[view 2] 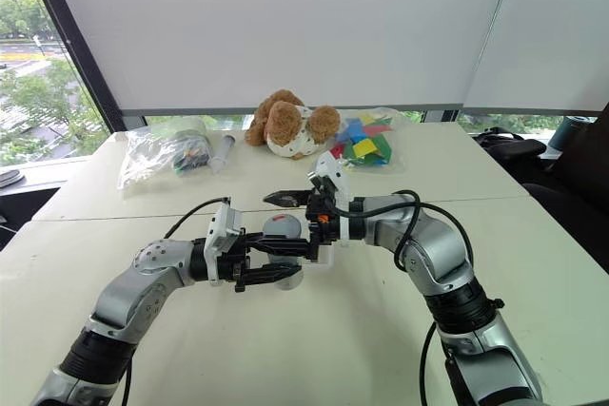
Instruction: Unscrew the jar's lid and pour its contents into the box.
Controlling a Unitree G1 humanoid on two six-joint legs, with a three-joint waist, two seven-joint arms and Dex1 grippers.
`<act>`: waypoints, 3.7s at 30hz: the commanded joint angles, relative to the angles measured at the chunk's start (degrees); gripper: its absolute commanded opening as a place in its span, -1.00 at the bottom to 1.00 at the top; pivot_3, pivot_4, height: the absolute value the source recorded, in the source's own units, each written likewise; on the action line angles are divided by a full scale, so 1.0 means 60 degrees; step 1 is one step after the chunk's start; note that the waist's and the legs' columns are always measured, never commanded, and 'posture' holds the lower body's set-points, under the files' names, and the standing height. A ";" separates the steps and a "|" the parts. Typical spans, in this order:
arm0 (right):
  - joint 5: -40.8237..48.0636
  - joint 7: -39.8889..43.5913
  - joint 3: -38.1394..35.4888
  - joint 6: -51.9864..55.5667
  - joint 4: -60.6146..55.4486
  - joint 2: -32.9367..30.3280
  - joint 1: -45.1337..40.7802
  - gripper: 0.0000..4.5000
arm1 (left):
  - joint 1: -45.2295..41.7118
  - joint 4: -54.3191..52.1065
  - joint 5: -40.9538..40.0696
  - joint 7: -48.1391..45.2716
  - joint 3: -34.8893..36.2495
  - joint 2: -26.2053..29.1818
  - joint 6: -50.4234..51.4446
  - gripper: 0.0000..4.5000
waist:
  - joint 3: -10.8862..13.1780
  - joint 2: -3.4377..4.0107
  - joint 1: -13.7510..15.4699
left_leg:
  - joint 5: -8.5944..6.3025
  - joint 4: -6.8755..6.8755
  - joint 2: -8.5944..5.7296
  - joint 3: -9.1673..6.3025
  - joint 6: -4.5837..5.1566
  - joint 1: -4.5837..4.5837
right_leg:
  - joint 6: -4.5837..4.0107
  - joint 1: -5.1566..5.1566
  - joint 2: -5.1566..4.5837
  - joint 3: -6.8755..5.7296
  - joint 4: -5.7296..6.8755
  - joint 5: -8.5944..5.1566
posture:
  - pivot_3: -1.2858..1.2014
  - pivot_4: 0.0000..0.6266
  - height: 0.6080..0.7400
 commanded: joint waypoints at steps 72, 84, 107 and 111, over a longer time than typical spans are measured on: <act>-0.0973 0.0976 -0.4831 -0.6591 0.5202 -0.1822 0.4708 0.03 | -0.0494 0.0560 -0.0782 -0.0461 0.1056 0.0772 0.0166 0.00 | 0.0001 0.0001 -0.0035 | -0.0002 -0.0002 -0.0008 0.0012 0.0003 0.0013 | 0.0005 0.0007 0.0008 0.0017 -0.0005 -0.0001 | 0.03 -0.52 1.00; -0.1232 0.1083 -0.4885 -0.7228 0.8863 -0.1527 0.3829 0.90 | -0.1638 0.1832 -0.0689 -0.0481 0.1236 0.0639 0.0232 0.00 | 0.0005 0.0010 -0.0020 | -0.0001 -0.0003 -0.0005 0.0015 0.0004 0.0023 | 0.0032 0.0007 0.0020 0.0037 0.0002 0.0016 | 0.03 -0.52 1.00; 0.0543 -0.0218 -0.5003 -0.4077 -0.1140 -0.2050 0.7059 0.99 | -0.4867 0.7694 0.7418 0.5533 -0.1132 -0.0143 -0.8969 0.00 | 0.0019 -0.0005 0.0167 | -0.0001 0.0004 -0.0012 0.0009 0.0003 0.0007 | 0.0038 0.0012 0.0014 0.0035 -0.0011 0.0019 | 0.03 -0.52 1.00; 0.0542 -0.0422 -0.5021 -0.4035 -0.1369 -0.1917 0.7338 0.99 | -0.5545 0.8547 1.1180 0.9578 -0.2704 0.0427 -0.9963 0.00 | 0.0018 -0.0004 0.0217 | -0.0001 0.0001 -0.0012 0.0014 0.0003 0.0012 | 0.0043 0.0012 0.0013 0.0038 -0.0010 0.0022 | 0.03 -0.52 1.00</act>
